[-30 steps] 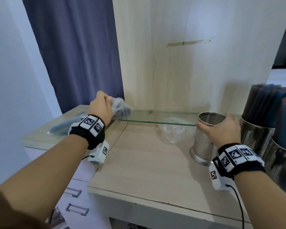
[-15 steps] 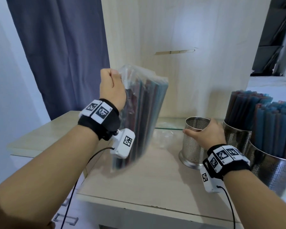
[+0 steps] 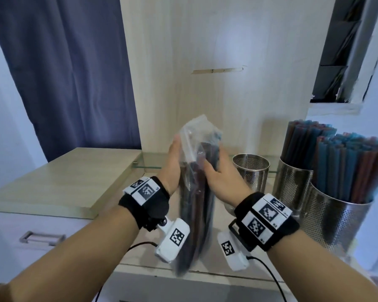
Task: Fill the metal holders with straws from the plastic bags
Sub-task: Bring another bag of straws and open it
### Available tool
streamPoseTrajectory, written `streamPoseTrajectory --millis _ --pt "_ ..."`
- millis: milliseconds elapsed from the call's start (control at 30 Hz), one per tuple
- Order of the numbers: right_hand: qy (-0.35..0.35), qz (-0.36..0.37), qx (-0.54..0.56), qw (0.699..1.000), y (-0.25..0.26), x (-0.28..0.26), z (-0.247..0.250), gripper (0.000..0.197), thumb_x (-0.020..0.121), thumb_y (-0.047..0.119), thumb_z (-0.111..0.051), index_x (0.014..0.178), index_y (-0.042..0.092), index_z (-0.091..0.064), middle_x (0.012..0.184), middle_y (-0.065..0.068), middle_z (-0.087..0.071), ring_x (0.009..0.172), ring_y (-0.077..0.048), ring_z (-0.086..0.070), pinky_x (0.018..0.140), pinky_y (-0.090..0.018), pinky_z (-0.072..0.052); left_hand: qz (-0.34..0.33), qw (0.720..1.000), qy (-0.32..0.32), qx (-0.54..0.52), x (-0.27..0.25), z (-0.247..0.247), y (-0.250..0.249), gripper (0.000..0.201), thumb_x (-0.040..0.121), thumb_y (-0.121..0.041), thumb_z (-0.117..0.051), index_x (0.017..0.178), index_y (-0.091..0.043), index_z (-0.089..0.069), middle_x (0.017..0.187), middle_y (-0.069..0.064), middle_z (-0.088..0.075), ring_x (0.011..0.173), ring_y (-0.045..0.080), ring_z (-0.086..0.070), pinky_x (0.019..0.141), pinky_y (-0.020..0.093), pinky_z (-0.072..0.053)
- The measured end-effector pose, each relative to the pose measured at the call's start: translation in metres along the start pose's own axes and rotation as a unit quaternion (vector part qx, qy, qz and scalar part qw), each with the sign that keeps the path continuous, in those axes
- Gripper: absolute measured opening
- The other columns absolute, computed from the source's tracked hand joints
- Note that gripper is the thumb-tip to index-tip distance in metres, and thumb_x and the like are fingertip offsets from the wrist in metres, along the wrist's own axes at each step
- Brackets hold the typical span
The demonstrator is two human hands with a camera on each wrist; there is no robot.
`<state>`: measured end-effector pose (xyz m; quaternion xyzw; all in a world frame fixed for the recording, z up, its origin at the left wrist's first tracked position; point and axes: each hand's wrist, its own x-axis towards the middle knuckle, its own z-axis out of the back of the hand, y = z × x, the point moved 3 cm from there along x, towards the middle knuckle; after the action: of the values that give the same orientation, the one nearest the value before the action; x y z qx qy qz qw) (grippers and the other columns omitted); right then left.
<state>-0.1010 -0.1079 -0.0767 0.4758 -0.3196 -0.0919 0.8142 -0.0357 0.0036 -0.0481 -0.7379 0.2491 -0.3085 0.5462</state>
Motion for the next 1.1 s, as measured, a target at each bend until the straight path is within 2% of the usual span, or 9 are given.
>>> streamPoseTrajectory --millis 167,233,300,400,500,567,667,833,1100 --pt "-0.014 0.044 -0.032 0.998 0.017 0.005 0.022 0.075 0.093 0.037 -0.062 0.154 0.033 -0.018 0.146 0.007 -0.046 0.131 -0.015 -0.049 0.110 -0.047 -0.042 -0.050 0.999 -0.014 0.002 -0.003 -0.003 -0.013 0.066 0.091 -0.065 -0.033 0.133 -0.018 -0.052 0.113 0.000 -0.065 0.118 0.022 -0.057 0.104 0.044 -0.042" --pt "-0.018 0.025 -0.067 0.997 0.017 0.003 0.031 0.074 0.092 0.028 -0.065 0.153 0.028 -0.024 0.145 0.003 -0.043 0.131 -0.018 -0.047 0.109 -0.046 -0.043 -0.104 0.988 0.018 0.109 -0.001 0.001 -0.017 0.060 0.091 -0.071 -0.026 0.136 -0.035 -0.045 0.129 -0.007 -0.059 0.127 0.017 -0.052 0.103 0.046 -0.044" --pt "-0.037 0.028 -0.110 0.993 0.022 0.001 0.037 0.059 0.093 0.029 -0.064 0.146 0.030 -0.039 0.141 -0.001 -0.045 0.125 -0.018 -0.050 0.106 -0.041 -0.044 -0.140 0.967 0.042 0.207 0.002 0.002 -0.021 0.056 0.093 -0.066 -0.036 0.139 -0.036 -0.046 0.137 -0.008 -0.057 0.126 0.013 -0.054 0.103 0.047 -0.045" --pt "-0.038 0.031 -0.072 0.996 0.041 0.006 0.040 0.023 0.097 0.032 -0.055 0.116 0.024 -0.066 0.114 -0.006 -0.066 0.092 -0.015 -0.065 0.086 -0.038 -0.054 -0.154 0.962 -0.002 0.225 0.005 0.003 -0.032 0.032 0.096 -0.039 -0.054 0.124 -0.026 -0.064 0.116 -0.001 -0.070 0.108 0.017 -0.066 0.096 0.049 -0.052" --pt "-0.051 -0.014 -0.002 0.999 0.060 0.016 0.045 0.057 0.089 0.052 -0.047 0.093 -0.001 -0.068 0.086 -0.013 -0.071 0.075 -0.029 -0.065 0.076 -0.043 -0.054 -0.134 0.964 -0.025 0.228 0.007 -0.003 -0.046 0.017 0.099 -0.023 -0.054 0.105 -0.021 -0.070 0.094 -0.003 -0.073 0.086 0.015 -0.068 0.082 0.038 -0.059" --pt "-0.046 -0.027 0.036 0.998 0.071 0.020 0.050 0.057 0.092 0.047 -0.056 0.093 -0.009 -0.066 0.077 -0.010 -0.066 0.068 -0.022 -0.060 0.070 -0.036 -0.051 -0.129 0.964 -0.023 0.230 0.007 -0.005 -0.054 0.019 0.100 -0.018 -0.052 0.099 -0.016 -0.071 0.087 0.000 -0.072 0.079 0.011 -0.066 0.072 0.030 -0.059" --pt "-0.030 -0.010 0.029 0.999 0.083 0.024 0.054 0.031 0.091 0.029 -0.068 0.086 -0.001 -0.067 0.071 -0.006 -0.066 0.065 -0.016 -0.062 0.069 -0.033 -0.056 -0.131 0.961 -0.036 0.241 0.013 -0.005 -0.064 0.023 0.100 -0.019 -0.052 0.103 -0.008 -0.072 0.101 0.017 -0.072 0.084 0.018 -0.065 0.079 0.037 -0.058" --pt "-0.017 0.019 -0.007 1.000 0.093 0.022 0.055 0.014 0.088 0.018 -0.072 0.081 0.008 -0.067 0.068 -0.005 -0.067 0.063 -0.017 -0.061 0.075 -0.039 -0.059 -0.114 0.976 -0.038 0.182 0.013 -0.010 -0.080 0.022 0.096 -0.030 -0.060 0.097 -0.012 -0.072 0.084 0.005 -0.069 0.063 0.008 -0.063 0.057 0.020 -0.052" --pt "-0.005 -0.045 0.076 0.996 0.120 0.023 0.058 0.032 0.099 0.026 -0.055 0.073 0.007 -0.063 0.069 -0.009 -0.063 0.058 -0.020 -0.060 0.063 -0.030 -0.056 -0.086 0.977 -0.022 0.192 0.006 -0.025 -0.097 0.023 0.094 -0.026 -0.063 0.101 -0.005 -0.069 0.076 0.003 -0.063 0.054 0.006 -0.062 0.050 0.019 -0.052"
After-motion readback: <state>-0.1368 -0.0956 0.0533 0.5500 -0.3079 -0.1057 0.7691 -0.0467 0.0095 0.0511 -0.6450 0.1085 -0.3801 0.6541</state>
